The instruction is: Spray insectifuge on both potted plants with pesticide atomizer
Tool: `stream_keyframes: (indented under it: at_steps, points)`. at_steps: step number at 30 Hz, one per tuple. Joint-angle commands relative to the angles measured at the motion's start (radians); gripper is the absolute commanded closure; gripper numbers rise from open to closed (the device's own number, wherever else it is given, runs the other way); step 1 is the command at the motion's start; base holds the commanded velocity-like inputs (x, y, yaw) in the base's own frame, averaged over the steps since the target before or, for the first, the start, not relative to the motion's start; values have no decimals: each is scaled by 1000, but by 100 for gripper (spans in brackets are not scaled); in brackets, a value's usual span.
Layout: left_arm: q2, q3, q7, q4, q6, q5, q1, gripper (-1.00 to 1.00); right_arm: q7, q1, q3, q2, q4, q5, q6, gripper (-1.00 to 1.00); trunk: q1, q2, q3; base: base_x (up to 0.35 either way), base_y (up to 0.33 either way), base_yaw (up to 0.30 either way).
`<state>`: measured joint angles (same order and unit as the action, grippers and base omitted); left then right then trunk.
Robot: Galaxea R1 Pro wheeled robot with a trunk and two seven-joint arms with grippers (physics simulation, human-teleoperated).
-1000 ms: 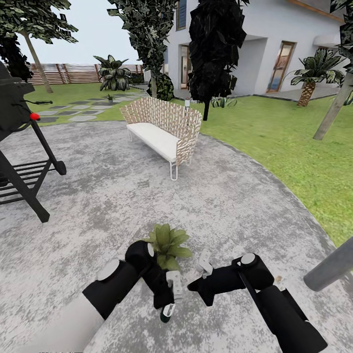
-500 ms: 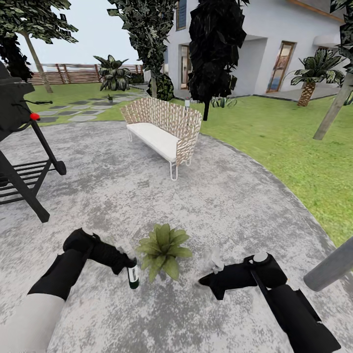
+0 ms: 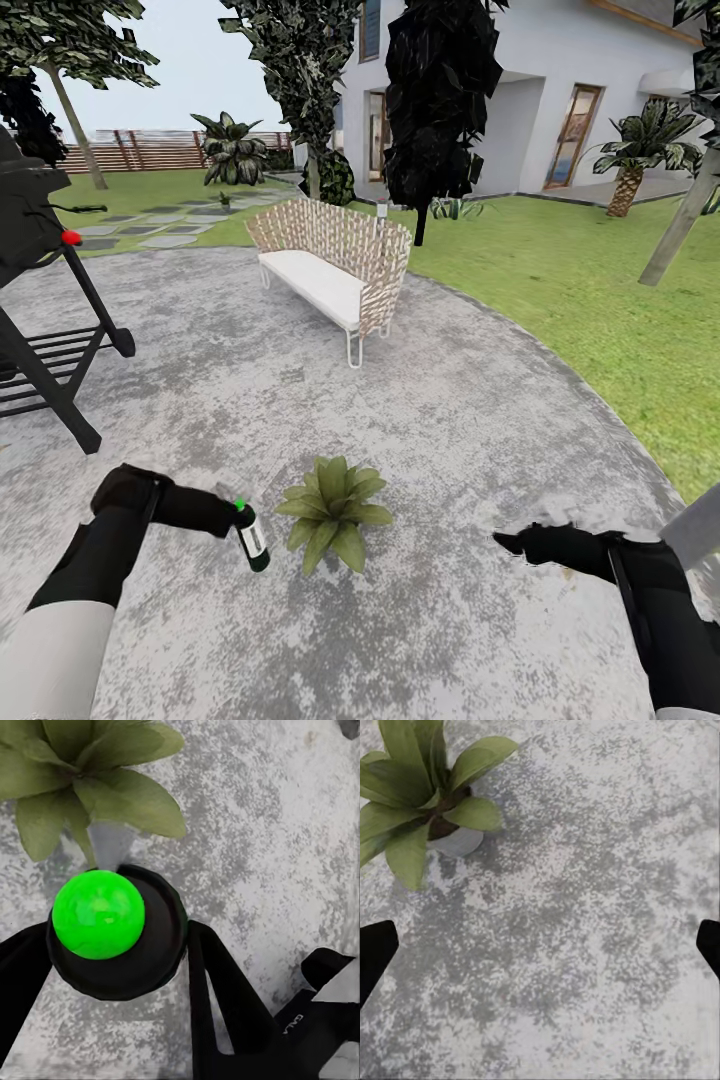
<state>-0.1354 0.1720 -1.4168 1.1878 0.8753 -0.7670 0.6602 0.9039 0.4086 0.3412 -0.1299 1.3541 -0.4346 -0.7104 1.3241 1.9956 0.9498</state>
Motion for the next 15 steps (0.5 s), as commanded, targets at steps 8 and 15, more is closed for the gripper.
stream_keyframes:
  at_steps: [8,15]
  points:
    - [0,5,15,-263,103,-173,46,100,-388,1,4,149,-36,-8,230,-100,0,0,1,0,0,0]
    - [0,-6,18,-480,105,-198,124,100,-441,1,4,171,-44,-8,257,-100,0,0,1,0,0,0]
